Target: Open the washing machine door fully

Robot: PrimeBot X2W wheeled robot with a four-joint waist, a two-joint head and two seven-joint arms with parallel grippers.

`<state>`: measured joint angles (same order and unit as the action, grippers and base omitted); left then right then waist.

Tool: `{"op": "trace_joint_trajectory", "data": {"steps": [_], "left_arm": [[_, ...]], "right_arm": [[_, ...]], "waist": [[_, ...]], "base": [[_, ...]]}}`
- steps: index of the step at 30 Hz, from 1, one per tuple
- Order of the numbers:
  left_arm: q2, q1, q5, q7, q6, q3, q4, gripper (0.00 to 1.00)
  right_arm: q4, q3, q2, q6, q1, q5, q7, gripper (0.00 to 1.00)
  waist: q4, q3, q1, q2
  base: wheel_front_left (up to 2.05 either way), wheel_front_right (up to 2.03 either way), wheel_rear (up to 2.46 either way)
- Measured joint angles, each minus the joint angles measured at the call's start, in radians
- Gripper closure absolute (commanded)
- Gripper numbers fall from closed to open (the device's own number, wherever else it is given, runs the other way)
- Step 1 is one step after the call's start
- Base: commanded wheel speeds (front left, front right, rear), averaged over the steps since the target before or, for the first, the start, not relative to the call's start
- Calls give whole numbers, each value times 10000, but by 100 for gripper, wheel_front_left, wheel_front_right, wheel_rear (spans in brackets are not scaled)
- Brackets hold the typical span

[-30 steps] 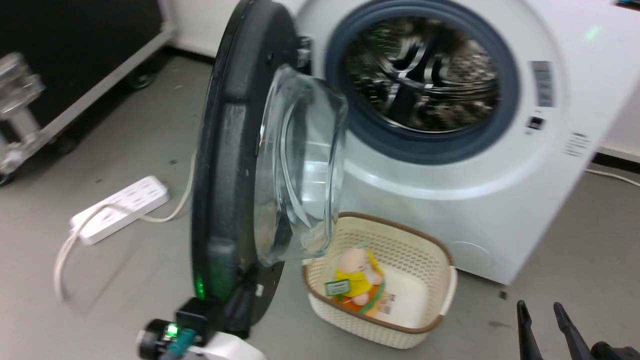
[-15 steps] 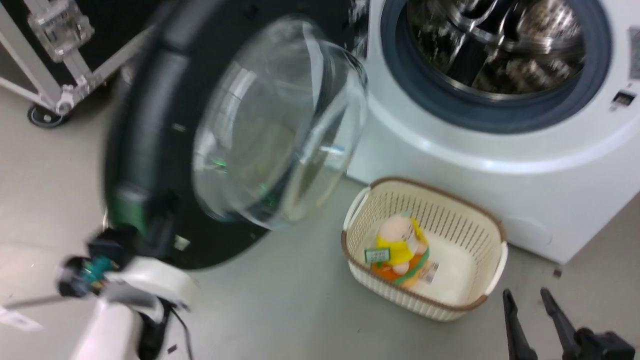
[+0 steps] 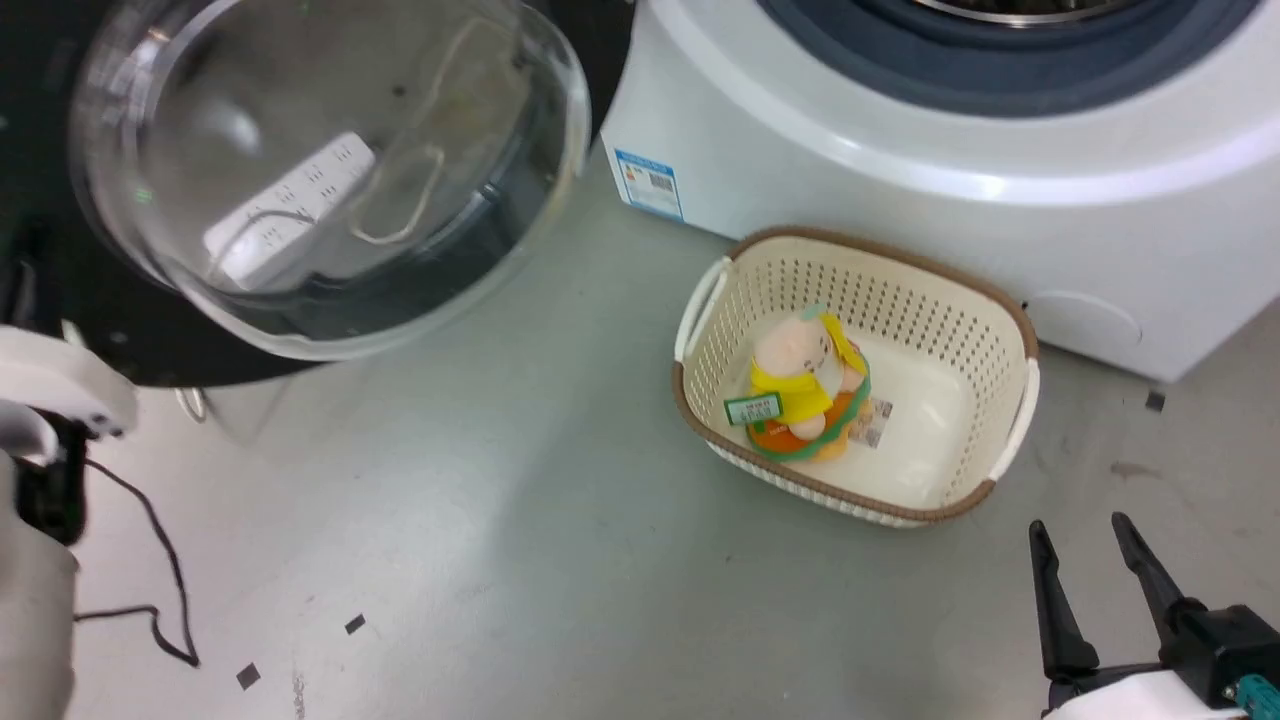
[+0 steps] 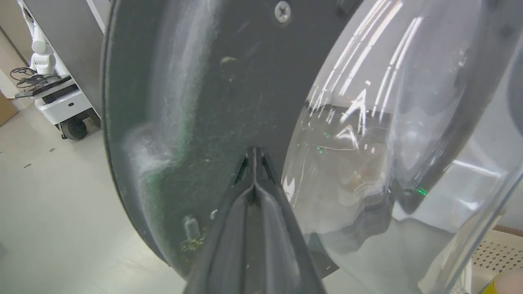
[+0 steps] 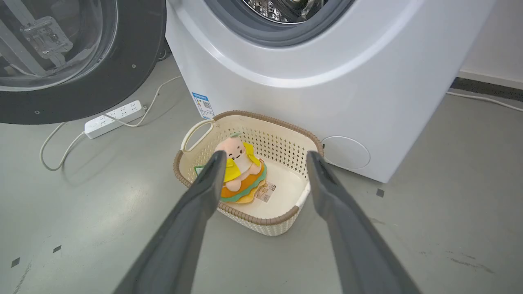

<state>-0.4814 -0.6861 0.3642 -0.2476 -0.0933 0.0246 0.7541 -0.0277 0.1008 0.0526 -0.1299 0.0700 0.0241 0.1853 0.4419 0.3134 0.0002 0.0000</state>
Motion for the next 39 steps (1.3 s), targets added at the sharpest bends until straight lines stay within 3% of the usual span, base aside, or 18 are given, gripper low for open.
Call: {"op": "trace_joint_trajectory", "data": {"steps": [6, 12, 19, 27, 39], "left_arm": [[-113, -795, -25, -86, -153, 59, 1099, 100], [-38, -809, -316, -86, -169, 173, 869, 100], [619, 445, -865, -88, -244, 481, -1248, 100], [1532, 2381, -1147, -90, -328, -79, -3147, 100], [2782, 5675, -895, -90, -228, -1009, -4955, 100]], "right_arm": [[303, 31, 0, 0, -119, -134, -226, 0], [334, 52, 0, 0, -178, -144, -242, 0], [-159, -52, 0, 0, -203, 213, 268, 0], [-410, -136, 0, 0, -226, 462, 635, 0], [59, -462, -6, 0, 74, 543, 717, 0]], "waist": [[-191, 296, 0, 0], [-230, 158, -1, 0], [-390, -830, -4, 0], [-833, -2287, -5, 0], [-2673, -3686, -4, 0]], "base": [[0, 0, 0], [0, 0, 0], [0, 0, 0], [0, 0, 0], [0, 0, 0]]}}
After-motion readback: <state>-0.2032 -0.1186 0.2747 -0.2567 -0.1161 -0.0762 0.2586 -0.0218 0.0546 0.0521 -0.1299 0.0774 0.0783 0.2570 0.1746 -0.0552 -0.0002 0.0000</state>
